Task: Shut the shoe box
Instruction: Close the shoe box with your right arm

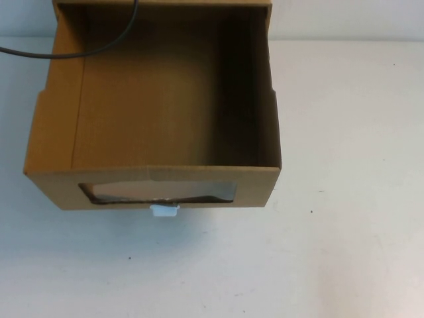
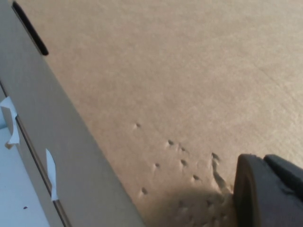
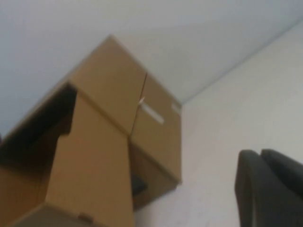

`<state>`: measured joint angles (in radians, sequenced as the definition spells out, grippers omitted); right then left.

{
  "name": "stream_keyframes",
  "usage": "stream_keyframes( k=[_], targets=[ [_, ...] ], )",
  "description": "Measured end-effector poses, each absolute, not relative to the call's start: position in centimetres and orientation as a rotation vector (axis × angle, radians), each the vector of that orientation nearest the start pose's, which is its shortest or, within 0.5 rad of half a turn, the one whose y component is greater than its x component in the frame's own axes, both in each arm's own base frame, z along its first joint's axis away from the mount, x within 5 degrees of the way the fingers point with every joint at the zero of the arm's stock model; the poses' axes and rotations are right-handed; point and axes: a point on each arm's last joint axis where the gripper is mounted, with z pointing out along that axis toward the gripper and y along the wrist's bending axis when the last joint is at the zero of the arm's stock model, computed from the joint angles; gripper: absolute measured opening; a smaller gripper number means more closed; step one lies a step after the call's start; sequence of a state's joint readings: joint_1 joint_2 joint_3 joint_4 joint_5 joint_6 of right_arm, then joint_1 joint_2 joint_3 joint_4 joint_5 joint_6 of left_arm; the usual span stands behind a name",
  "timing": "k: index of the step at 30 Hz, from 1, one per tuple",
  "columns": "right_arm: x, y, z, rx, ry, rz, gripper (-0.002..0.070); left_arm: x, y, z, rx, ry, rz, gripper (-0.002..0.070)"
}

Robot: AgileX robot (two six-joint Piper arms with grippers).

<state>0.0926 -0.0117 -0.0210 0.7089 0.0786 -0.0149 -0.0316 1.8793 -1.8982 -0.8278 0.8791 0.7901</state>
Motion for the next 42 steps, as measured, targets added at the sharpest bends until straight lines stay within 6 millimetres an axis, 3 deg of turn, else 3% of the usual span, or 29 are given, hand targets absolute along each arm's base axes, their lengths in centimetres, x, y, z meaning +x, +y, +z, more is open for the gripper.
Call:
stream_keyframes(
  k=[5,10,16,20,26,32,36,42],
  targets=[
    [5.6,3.1,25.6,0.202,1.880,0.692,-0.0013,43.0,-6.5,38.8,0.564,2.008,-0.556,-0.0005],
    [8.2,4.2,30.2,-0.046,2.197,0.618,-0.0011,43.0,-6.5,38.8,0.544,2.019,-0.564,-0.0005],
    [13.2,5.1,34.8,-0.240,2.304,0.596,-0.0011,43.0,-6.5,38.8,0.533,2.025,-0.569,-0.0005],
    [15.9,6.4,36.5,-0.351,2.319,0.620,-0.0011,43.0,-6.5,38.8,0.527,2.027,-0.573,-0.0005],
    [17.4,11.3,37.5,-0.609,2.333,0.647,-0.0011,43.0,-6.5,38.8,0.523,2.027,-0.573,-0.0005],
    [15.8,17.9,37.7,-0.841,2.236,0.653,-0.0011,43.0,-6.5,38.8,0.518,2.028,-0.575,-0.0005],
    [15.2,21.6,36.8,-0.916,2.164,0.633,-0.0011,43.0,-6.5,38.8,0.518,2.028,-0.575,-0.0005],
    [16.7,25.3,35.2,-0.937,2.174,0.605,-0.0011,43.0,-6.5,38.8,0.507,2.032,-0.582,-0.0005]
  ],
)
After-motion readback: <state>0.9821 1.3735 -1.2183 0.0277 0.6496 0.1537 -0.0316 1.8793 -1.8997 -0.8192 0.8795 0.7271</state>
